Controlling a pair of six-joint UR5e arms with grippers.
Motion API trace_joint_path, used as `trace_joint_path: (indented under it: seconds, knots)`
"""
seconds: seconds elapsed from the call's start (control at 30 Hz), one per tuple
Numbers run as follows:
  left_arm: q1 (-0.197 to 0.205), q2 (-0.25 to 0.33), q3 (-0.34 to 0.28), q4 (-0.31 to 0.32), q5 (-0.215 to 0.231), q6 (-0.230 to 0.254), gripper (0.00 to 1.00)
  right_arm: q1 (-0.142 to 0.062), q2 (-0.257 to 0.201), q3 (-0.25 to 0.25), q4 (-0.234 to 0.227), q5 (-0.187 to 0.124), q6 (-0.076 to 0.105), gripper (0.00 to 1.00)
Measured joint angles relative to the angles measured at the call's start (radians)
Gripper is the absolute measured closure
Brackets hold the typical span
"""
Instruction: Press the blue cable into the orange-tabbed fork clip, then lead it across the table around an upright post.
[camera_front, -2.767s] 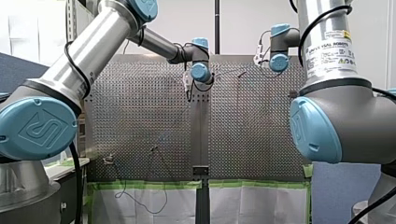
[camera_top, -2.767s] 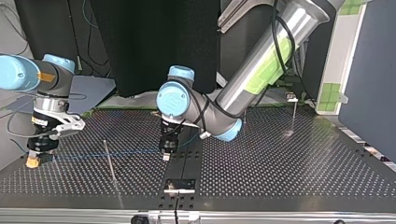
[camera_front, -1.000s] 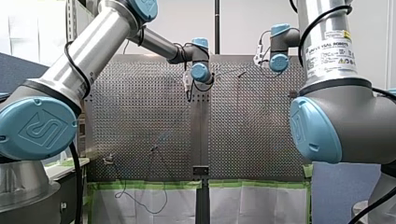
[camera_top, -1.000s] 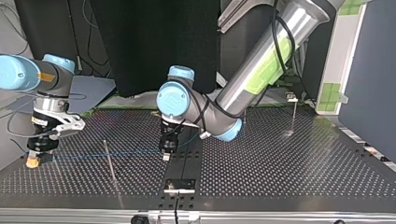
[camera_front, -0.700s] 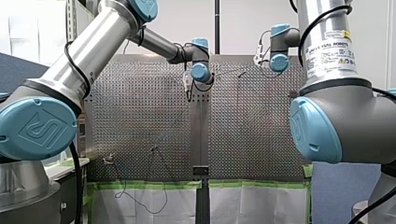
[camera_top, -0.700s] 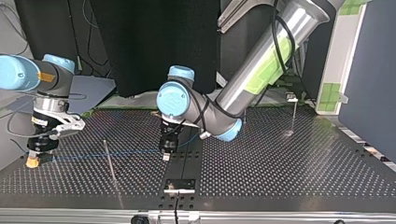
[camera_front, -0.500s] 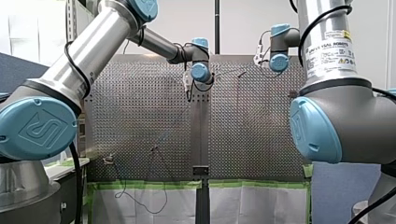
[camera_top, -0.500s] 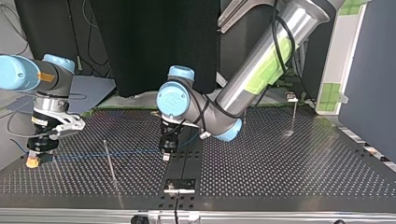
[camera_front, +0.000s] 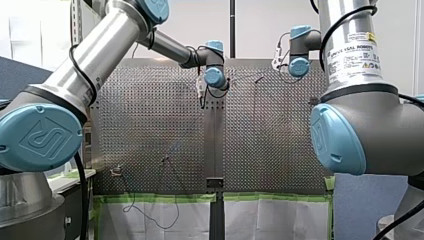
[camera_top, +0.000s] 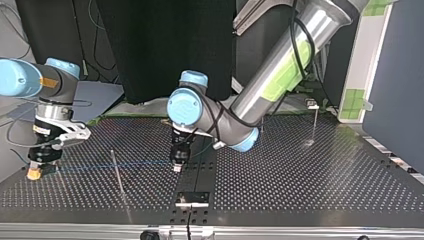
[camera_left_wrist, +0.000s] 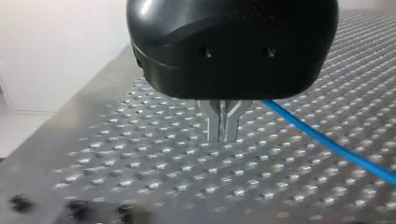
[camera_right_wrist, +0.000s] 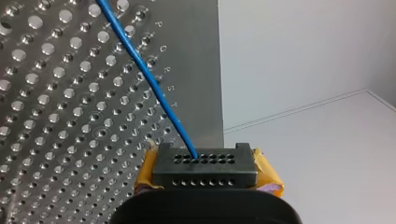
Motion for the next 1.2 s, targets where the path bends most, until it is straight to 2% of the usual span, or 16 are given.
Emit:
trace_joint_path:
  seconds: [0.3, 0.77, 0.9, 1.0, 1.2]
  knots:
    - [-0.002, -0.061, 0.008, -0.020, 0.008, 0.005, 1.00, 0.002, -0.001, 0.000, 0.001, -0.001, 0.000, 1.00]
    - [-0.001, -0.067, 0.008, -0.021, 0.007, 0.005, 1.00, 0.004, 0.002, 0.003, 0.002, -0.003, -0.003, 1.00]
    - [-0.001, -0.067, 0.008, -0.020, 0.008, 0.005, 1.00, 0.030, 0.026, 0.023, 0.007, -0.030, -0.027, 1.00]
    - [-0.002, -0.067, 0.008, -0.020, 0.008, 0.005, 1.00, 0.049, 0.036, 0.030, 0.008, -0.046, -0.038, 1.00]
    - [-0.002, -0.067, 0.008, -0.020, 0.008, 0.005, 1.00, 0.059, 0.040, 0.032, 0.008, -0.054, -0.043, 1.00]
